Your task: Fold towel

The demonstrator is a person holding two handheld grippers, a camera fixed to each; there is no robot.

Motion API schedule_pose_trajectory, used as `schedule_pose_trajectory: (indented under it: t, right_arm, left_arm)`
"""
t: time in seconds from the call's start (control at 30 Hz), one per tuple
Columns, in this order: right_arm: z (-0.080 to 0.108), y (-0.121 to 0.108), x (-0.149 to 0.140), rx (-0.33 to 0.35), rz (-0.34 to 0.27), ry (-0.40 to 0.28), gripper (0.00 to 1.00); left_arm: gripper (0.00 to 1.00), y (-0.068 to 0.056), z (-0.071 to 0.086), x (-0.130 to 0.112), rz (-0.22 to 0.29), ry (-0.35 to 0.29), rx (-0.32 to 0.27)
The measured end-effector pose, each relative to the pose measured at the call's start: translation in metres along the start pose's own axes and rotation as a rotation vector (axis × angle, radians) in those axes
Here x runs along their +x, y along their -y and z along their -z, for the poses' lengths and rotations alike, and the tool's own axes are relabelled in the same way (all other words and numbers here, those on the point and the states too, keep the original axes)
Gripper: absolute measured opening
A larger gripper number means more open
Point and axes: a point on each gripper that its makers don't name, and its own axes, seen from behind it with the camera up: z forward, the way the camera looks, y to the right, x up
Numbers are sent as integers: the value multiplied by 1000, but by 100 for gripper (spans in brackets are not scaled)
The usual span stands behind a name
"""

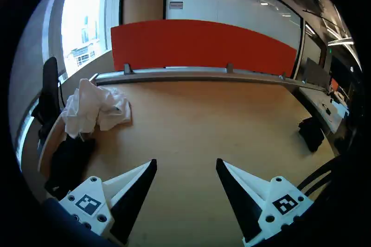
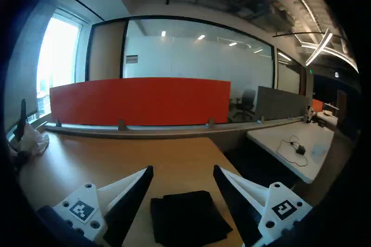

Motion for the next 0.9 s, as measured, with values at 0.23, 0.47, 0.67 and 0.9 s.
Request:
schedule_pose_trajectory:
  t: [0.23,0.47,0.67,0.9]
  right_arm:
    - [1,14,10,25,7,-15,100]
    - [4,25,21,42,12,-29,100]
    - [7,36,28,56,21,-38,100]
    - [7,49,35,74,28,-52,100]
  left_arm:
    - [94,4,4,35,-8,-140,15]
    - [94,8,6,65,21,-253,33]
    - [94,18,14,94,13,-362,61]
    - [94,26,19,111,-2,-422,75]
